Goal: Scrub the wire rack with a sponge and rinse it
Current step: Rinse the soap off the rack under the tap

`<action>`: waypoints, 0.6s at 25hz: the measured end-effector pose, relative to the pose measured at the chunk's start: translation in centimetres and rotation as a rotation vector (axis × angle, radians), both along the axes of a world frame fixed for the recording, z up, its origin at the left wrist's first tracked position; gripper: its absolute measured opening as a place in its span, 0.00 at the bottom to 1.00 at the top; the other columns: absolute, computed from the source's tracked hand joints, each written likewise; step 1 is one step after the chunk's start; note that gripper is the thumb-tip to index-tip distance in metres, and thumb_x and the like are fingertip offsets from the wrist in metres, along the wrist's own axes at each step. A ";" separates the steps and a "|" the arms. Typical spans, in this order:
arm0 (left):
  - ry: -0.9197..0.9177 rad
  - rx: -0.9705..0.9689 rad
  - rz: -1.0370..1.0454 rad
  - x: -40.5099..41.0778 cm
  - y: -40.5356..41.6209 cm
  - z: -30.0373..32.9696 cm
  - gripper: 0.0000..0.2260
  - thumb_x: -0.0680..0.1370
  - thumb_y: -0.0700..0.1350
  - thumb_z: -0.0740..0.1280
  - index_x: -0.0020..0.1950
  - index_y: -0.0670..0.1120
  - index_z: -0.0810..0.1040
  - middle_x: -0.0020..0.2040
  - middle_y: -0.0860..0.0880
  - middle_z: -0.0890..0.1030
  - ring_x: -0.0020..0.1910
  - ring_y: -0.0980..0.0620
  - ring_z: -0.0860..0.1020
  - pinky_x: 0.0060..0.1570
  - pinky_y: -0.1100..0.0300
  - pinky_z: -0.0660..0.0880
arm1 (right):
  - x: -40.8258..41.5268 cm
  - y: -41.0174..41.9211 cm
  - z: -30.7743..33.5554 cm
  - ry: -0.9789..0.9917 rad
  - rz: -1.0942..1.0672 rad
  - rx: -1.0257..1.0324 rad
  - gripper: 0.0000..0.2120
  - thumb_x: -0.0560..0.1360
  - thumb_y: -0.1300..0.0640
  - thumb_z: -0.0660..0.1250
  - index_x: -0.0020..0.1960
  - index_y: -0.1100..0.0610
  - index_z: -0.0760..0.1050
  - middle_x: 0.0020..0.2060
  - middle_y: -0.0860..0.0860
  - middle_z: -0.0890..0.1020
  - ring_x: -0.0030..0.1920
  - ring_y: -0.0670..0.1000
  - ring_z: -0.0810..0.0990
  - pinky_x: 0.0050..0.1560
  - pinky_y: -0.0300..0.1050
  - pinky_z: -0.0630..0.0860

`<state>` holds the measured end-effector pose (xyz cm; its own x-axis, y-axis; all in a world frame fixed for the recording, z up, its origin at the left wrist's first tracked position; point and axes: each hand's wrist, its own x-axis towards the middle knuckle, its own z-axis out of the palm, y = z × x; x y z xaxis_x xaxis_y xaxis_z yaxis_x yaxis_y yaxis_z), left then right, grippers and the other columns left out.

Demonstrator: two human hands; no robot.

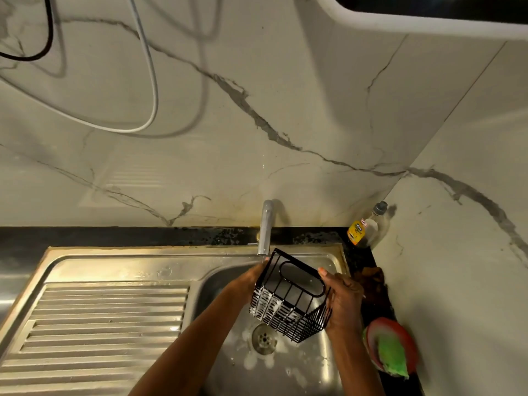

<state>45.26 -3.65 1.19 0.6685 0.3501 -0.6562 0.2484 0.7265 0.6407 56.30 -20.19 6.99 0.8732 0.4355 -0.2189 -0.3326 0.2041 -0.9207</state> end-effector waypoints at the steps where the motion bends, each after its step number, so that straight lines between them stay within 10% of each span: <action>1: 0.092 -0.011 0.037 -0.1 0.4 0.8 0.21 0.79 0.57 0.69 0.60 0.40 0.82 0.49 0.41 0.85 0.48 0.45 0.83 0.52 0.52 0.79 | -0.2 0.5 -0.3 -0.017 0.002 -0.046 0.24 0.66 0.64 0.77 0.26 0.57 0.62 0.25 0.54 0.61 0.28 0.55 0.64 0.34 0.50 0.72; 5: 0.143 0.058 -0.021 -1.2 1.3 3.9 0.13 0.84 0.49 0.62 0.56 0.41 0.80 0.38 0.46 0.79 0.37 0.49 0.78 0.43 0.55 0.77 | -0.4 1.9 -0.4 -0.090 0.014 -0.157 0.28 0.68 0.66 0.76 0.22 0.52 0.61 0.23 0.51 0.57 0.26 0.52 0.56 0.31 0.45 0.61; 9: 0.045 0.035 -0.004 -2.7 1.5 6.2 0.28 0.85 0.61 0.54 0.58 0.40 0.83 0.40 0.47 0.82 0.41 0.51 0.79 0.48 0.55 0.76 | -0.4 2.5 0.3 -0.106 0.034 -0.140 0.28 0.68 0.67 0.75 0.22 0.52 0.61 0.23 0.49 0.57 0.27 0.50 0.56 0.33 0.43 0.64; 15: 0.179 0.015 -0.011 -1.5 0.5 5.0 0.14 0.82 0.49 0.65 0.51 0.38 0.80 0.39 0.42 0.80 0.37 0.46 0.79 0.41 0.56 0.79 | -0.2 1.9 1.7 -0.243 0.145 -0.132 0.31 0.68 0.69 0.76 0.22 0.51 0.58 0.20 0.48 0.57 0.22 0.49 0.55 0.26 0.39 0.61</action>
<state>43.77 -3.19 6.22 0.5452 0.3535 -0.7602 0.3679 0.7139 0.5958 56.06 -18.29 8.68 0.8379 0.5408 -0.0741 -0.1162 0.0441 -0.9922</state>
